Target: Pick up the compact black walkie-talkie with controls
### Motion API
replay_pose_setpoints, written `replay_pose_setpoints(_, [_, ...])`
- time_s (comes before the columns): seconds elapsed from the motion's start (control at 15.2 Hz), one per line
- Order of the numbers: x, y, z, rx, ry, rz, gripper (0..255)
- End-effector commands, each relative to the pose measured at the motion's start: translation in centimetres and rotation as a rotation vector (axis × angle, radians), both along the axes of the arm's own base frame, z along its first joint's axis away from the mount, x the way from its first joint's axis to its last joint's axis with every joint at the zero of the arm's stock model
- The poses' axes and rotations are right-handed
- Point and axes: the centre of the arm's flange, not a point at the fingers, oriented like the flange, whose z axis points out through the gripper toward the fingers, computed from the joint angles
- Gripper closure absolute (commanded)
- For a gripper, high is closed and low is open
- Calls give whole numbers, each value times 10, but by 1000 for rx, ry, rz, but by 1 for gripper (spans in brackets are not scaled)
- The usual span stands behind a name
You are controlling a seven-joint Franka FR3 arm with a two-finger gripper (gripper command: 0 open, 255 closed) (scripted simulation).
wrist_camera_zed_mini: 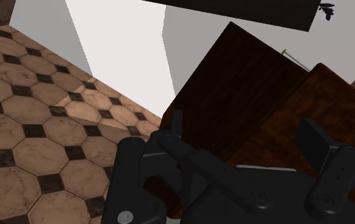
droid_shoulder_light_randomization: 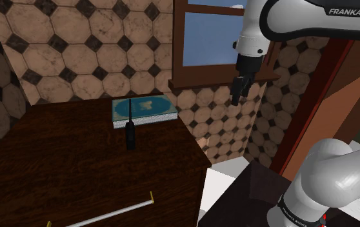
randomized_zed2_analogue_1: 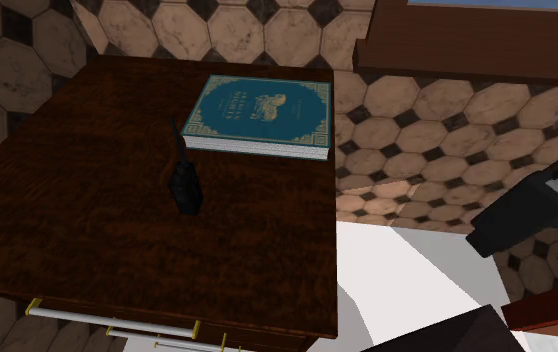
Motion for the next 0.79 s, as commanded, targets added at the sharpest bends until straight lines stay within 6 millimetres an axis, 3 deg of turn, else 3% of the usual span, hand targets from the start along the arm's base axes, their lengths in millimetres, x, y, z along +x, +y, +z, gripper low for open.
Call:
replay_pose_setpoints(0.0, [0, 0, 0, 0, 0, 0, 0])
replay_pose_setpoints(0.73, [63, 119, -32, 31, -50, -97, 0])
